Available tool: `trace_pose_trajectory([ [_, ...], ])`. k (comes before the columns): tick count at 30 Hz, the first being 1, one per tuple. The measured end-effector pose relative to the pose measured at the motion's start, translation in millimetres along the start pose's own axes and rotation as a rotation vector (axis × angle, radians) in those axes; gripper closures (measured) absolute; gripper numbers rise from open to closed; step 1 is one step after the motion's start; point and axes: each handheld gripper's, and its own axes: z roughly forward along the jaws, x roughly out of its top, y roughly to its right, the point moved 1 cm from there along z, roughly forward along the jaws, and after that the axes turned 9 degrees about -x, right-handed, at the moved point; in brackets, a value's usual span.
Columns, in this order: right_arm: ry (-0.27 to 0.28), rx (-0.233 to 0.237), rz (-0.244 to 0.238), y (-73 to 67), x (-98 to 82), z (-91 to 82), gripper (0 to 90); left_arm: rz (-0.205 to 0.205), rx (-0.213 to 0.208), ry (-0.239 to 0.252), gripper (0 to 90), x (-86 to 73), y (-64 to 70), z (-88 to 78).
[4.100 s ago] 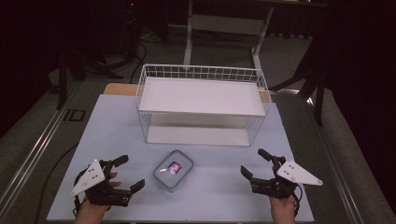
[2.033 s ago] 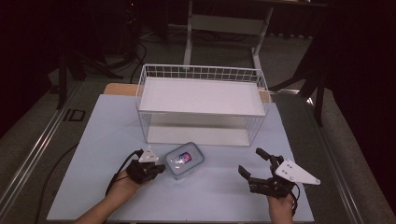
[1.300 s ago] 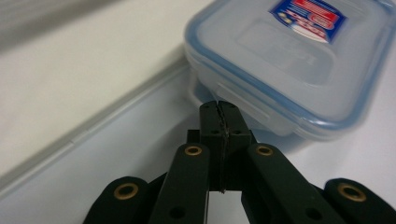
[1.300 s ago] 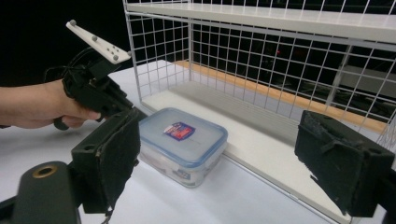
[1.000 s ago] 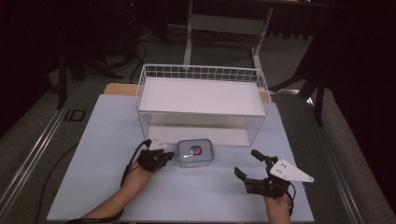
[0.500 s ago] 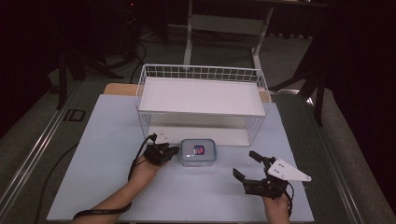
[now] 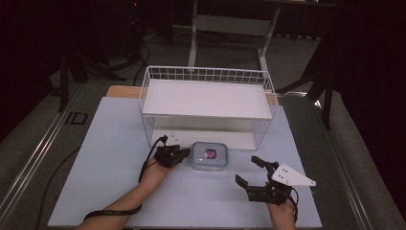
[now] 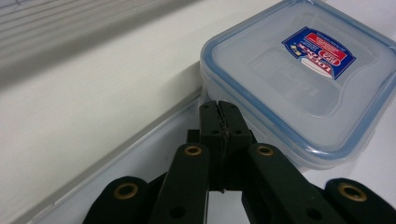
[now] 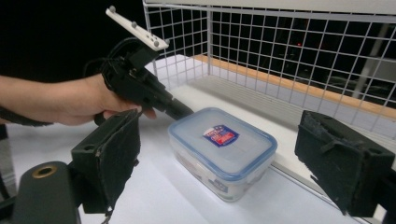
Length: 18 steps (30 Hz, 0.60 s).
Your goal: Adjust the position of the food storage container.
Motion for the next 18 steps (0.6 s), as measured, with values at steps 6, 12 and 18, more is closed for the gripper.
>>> trace_pose_trajectory([
  [6,-0.020,0.004,-0.017,-0.3,-2.4,4.2,14.5,0.010,-0.052,0.044,61.2,-3.1,6.0,-17.5],
  [12,-0.044,-0.033,-0.059,-10.0,-1.9,7.3,14.5,0.025,-0.115,0.069,7.2,-9.3,15.0,-34.5],
  [18,-0.088,-0.027,-0.056,-9.2,-1.9,10.0,18.0,0.038,-0.157,0.156,2.2,-13.2,19.2,-52.8],
])
